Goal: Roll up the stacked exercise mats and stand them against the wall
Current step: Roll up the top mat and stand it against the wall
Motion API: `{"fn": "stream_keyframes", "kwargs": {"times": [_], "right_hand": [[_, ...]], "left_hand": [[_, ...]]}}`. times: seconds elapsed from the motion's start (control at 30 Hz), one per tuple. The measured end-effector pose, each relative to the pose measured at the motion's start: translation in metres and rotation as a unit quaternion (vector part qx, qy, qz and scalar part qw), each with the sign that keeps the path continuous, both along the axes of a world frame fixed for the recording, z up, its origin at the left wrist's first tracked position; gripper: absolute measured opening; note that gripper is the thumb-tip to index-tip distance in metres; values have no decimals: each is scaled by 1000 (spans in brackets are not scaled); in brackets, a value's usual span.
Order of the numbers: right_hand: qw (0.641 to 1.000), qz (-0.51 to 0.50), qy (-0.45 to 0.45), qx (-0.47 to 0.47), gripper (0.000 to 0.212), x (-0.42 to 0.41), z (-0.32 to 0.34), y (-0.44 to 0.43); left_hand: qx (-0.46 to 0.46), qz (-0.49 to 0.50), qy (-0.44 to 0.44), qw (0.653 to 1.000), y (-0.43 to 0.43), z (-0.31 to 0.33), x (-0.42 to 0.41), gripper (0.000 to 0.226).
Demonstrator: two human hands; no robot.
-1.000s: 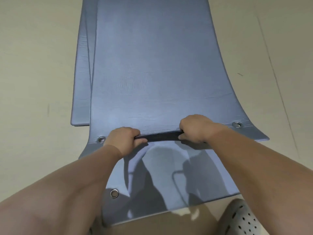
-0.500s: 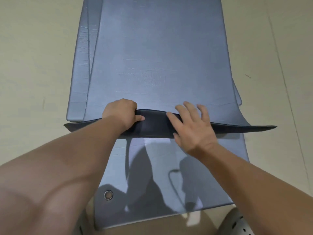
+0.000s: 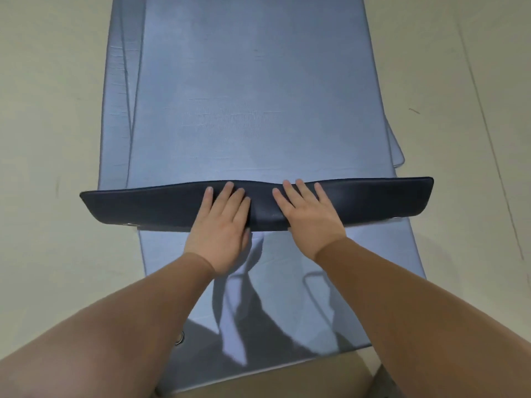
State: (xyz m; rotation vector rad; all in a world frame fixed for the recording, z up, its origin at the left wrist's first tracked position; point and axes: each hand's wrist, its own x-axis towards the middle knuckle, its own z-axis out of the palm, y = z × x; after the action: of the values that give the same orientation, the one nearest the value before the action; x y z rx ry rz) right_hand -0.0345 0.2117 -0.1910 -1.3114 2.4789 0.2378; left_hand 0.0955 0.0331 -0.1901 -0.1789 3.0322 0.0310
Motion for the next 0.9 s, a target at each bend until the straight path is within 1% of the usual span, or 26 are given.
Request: {"fn": "stream_keyframes", "kwargs": {"times": [0.07, 0.1, 0.13, 0.2, 0.23, 0.33, 0.37, 0.47, 0.53, 0.6, 0.7, 0.8, 0.9], "right_hand": [[1000, -8, -28, 4, 79, -8, 0, -2], [999, -8, -38, 1, 79, -11, 0, -3], [999, -9, -47, -2, 80, -15, 0, -4], [999, -5, -47, -11, 81, -18, -1, -5], [1000, 3, -26, -16, 81, -18, 0, -2], [994, 4, 92, -58, 70, -1, -8, 18], [991, -3, 116, -58, 68, 6, -12, 26], [990, -23, 132, -40, 74, 16, -17, 25], [992, -58, 110, -33, 82, 11, -12, 12], [995, -73, 68, -13, 89, 2, -6, 3], [996, -78, -9, 52, 87, -7, 3, -5], [994, -80, -49, 64, 86, -15, 11, -11], [994, -69, -67, 58, 83, -22, 23, -18]], "left_hand": [[-19, 27, -128, 991, 9, 0, 5, 85], [-25, 37, -157, 987, 10, 2, 3, 90], [-32, 42, -161, 986, 10, 2, -3, 87], [-20, 51, -160, 986, 5, 2, -17, 72], [-5, 57, -160, 985, 2, 2, -22, 67], [41, 73, -182, 980, -3, -1, -31, 62], [55, 77, -188, 978, -4, -2, -33, 60], [84, 82, -177, 977, -9, -3, -37, 51], [97, 83, -167, 978, -13, -2, -37, 48], [109, 88, -164, 976, -15, 0, -37, 53], [117, 91, -163, 975, -15, 2, -33, 61], [74, 90, -151, 982, -11, -1, -25, 71], [79, 101, -140, 982, -16, -1, -27, 62]]}}
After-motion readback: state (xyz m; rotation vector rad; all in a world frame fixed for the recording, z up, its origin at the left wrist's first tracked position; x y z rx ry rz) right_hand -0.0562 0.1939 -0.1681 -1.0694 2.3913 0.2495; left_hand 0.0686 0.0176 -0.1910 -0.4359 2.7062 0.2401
